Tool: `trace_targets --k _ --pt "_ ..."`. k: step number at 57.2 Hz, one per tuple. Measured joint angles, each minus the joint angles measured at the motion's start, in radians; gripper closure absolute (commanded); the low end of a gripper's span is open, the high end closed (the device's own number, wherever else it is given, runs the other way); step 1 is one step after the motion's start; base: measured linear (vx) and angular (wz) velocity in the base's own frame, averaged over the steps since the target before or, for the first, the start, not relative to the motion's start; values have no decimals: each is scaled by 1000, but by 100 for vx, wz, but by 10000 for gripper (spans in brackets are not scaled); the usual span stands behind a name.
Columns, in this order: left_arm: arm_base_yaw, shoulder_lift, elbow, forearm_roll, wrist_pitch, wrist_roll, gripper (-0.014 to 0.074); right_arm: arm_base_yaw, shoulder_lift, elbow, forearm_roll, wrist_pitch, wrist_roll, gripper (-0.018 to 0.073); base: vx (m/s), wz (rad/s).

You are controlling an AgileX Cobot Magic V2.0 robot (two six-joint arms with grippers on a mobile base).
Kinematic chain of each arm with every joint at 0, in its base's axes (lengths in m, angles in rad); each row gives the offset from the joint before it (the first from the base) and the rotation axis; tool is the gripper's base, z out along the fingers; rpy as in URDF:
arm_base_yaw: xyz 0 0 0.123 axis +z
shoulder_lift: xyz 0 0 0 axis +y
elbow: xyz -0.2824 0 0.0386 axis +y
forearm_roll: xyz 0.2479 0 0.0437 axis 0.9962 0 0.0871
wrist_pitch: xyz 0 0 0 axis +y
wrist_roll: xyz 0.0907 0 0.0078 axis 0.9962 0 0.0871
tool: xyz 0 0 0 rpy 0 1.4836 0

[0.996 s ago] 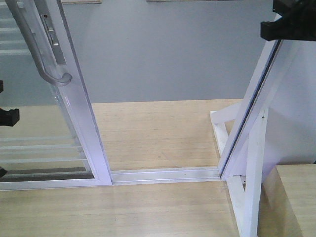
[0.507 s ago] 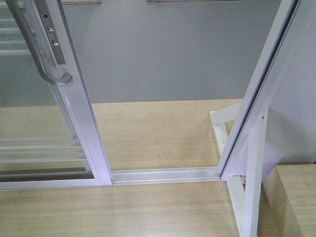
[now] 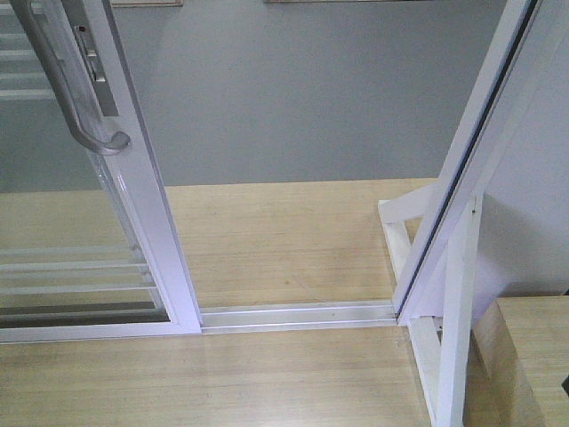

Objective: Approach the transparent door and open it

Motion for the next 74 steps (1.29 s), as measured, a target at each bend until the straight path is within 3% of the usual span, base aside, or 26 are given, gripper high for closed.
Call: trace_targets --k 35,42,53,62,74 --pt "-1 0 0 -5 6 3 602 0 0 0 0 4 0 565 0 0" --pt "-1 -4 6 33 7 22 602 0 0 0 0 4 0 565 0 0" --pt "-1 -99 146 67 -26 27 602 0 0 0 0 4 0 565 0 0" --pt "-1 -244 321 61 -167 26 602 0 0 0 0 4 0 565 0 0" --pt "-1 -337 335 65 -179 32 602 0 0 0 0 4 0 565 0 0"
